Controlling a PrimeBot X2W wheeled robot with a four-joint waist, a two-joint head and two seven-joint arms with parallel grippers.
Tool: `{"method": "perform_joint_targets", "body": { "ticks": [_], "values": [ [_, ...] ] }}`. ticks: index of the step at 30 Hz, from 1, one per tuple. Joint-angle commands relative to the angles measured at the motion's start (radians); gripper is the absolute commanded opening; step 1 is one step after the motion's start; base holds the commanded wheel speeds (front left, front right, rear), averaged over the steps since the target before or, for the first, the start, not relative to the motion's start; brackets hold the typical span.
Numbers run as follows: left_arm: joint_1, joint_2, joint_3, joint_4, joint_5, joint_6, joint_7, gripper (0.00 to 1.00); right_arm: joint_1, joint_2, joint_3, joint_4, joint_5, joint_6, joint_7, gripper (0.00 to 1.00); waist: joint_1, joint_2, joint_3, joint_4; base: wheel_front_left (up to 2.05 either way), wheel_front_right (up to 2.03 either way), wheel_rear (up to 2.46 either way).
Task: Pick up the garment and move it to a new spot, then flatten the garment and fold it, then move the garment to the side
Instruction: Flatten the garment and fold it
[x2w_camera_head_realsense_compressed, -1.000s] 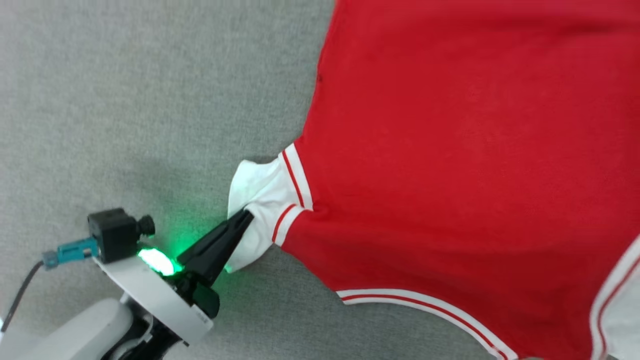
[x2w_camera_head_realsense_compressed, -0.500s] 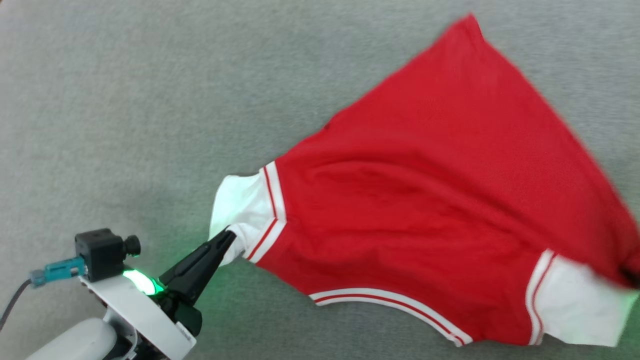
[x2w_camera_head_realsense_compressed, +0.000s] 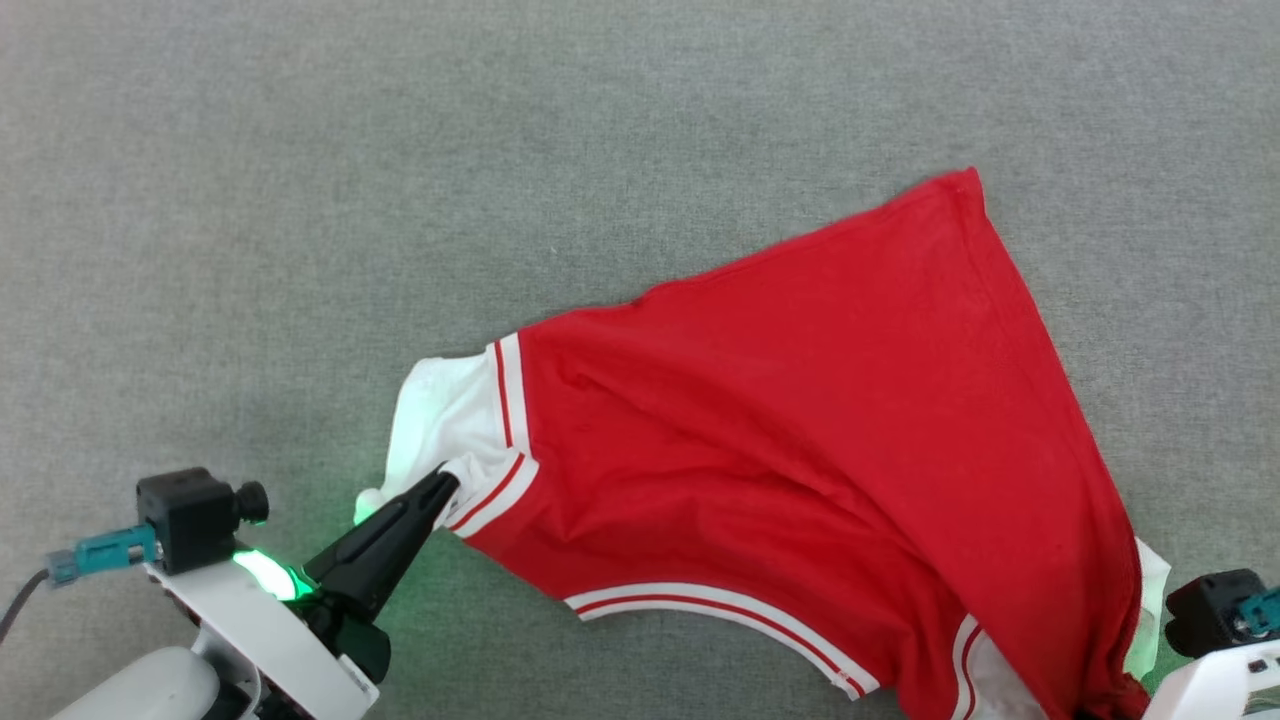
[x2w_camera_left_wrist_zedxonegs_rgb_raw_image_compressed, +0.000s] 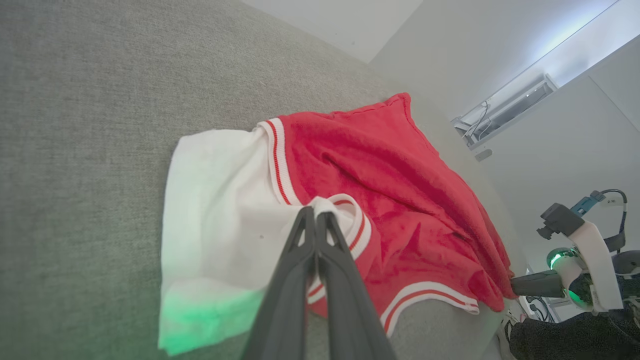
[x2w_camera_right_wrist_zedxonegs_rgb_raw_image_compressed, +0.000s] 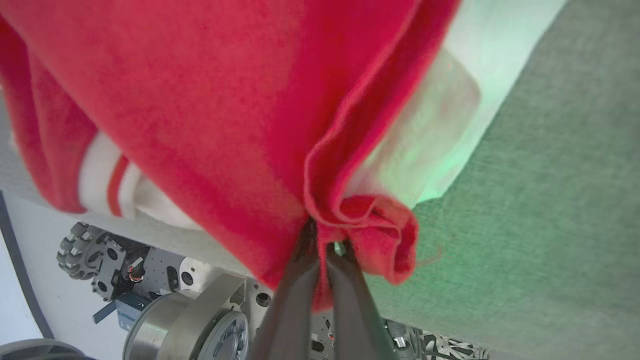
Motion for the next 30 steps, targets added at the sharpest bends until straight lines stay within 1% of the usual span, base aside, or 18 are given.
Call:
{"method": "perform_joint_targets", "body": {
  "ticks": [1, 2, 4, 5, 6, 8, 10, 12, 17, 20, 23, 25, 30],
  "values": [
    [-0.004, 0.004, -0.002, -0.001, 0.004, 0.002, 0.001, 0.00, 0.007, 0.003, 0.027, 0.043, 0.003, -0.001, -0.019, 0.00, 0.0000, 0.0000, -0.001, -0.003, 0.00, 0.00, 0.00],
    [-0.006, 0.003, -0.003, -0.001, 0.003, 0.002, 0.001, 0.00, -0.002, 0.000, 0.034, 0.053, -0.002, -0.001, -0.043, 0.00, 0.0000, 0.0000, -0.001, -0.003, 0.00, 0.00, 0.00],
    [-0.009, 0.005, -0.004, 0.000, 0.001, 0.002, 0.001, 0.00, -0.026, -0.003, 0.033, 0.063, -0.015, -0.001, -0.094, 0.36, 0.0000, 0.0000, -0.001, -0.004, 0.00, 0.00, 0.00],
    [-0.009, 0.005, -0.003, 0.002, 0.000, 0.002, 0.001, 0.00, -0.036, -0.010, 0.030, 0.061, -0.023, -0.001, -0.112, 0.50, 0.0000, 0.0000, -0.002, -0.004, 0.00, 0.00, 0.00],
    [-0.009, 0.005, -0.002, 0.003, -0.001, 0.002, 0.001, 0.00, -0.045, -0.013, 0.016, 0.053, -0.034, -0.002, -0.129, 1.00, 0.0000, 0.0000, -0.003, -0.004, 0.00, 0.00, 0.00],
    [-0.009, 0.002, -0.001, 0.005, 0.002, 0.002, 0.001, 0.00, -0.053, -0.027, -0.010, 0.019, -0.052, -0.002, -0.135, 1.00, 0.0000, 0.0000, -0.006, -0.003, 0.00, 0.00, 0.00],
    [-0.009, 0.000, -0.001, 0.007, 0.005, 0.002, 0.001, 0.00, -0.052, -0.024, -0.025, -0.003, -0.054, -0.002, -0.133, 1.00, 0.0000, 0.0000, -0.008, -0.002, 0.00, 0.00, 0.00],
    [-0.007, -0.007, 0.000, 0.006, 0.007, 0.002, 0.001, 0.00, -0.053, -0.014, -0.062, -0.062, -0.057, -0.001, -0.124, 1.00, 0.0000, 0.0000, -0.012, 0.001, 0.00, 0.00, 0.00],
    [-0.002, -0.026, 0.002, 0.002, 0.013, 0.002, 0.001, 0.00, -0.105, -0.031, -0.153, -0.204, -0.040, -0.001, -0.039, 1.00, 0.0000, 0.0000, -0.012, 0.016, 0.00, 0.00, 0.00],
    [-0.016, -0.034, -0.004, -0.002, 0.017, 0.002, 0.001, 0.00, -0.182, -0.056, -0.194, -0.244, -0.036, -0.001, 0.014, 1.00, 0.0000, 0.0000, -0.002, 0.033, 0.00, 0.00, 0.00],
    [-0.032, -0.043, -0.015, -0.005, 0.020, 0.002, 0.001, 0.00, -0.304, -0.084, -0.193, -0.230, -0.033, -0.001, 0.036, 1.00, 0.0000, 0.0000, 0.012, 0.054, 0.00, 0.00, 0.00],
    [-0.046, -0.048, -0.021, -0.007, 0.022, 0.002, 0.001, 0.00, -0.396, -0.101, -0.161, -0.192, -0.050, -0.001, 0.022, 1.00, 0.0000, 0.0000, 0.025, 0.066, 0.00, 0.00, 0.00],
    [-0.069, -0.055, -0.026, -0.006, 0.022, 0.002, 0.001, 0.00, -0.605, -0.115, -0.018, -0.033, -0.091, -0.001, -0.007, 1.00, 0.0000, 0.0000, 0.052, 0.090, 0.00, 0.00, 0.00]
  ]
}}
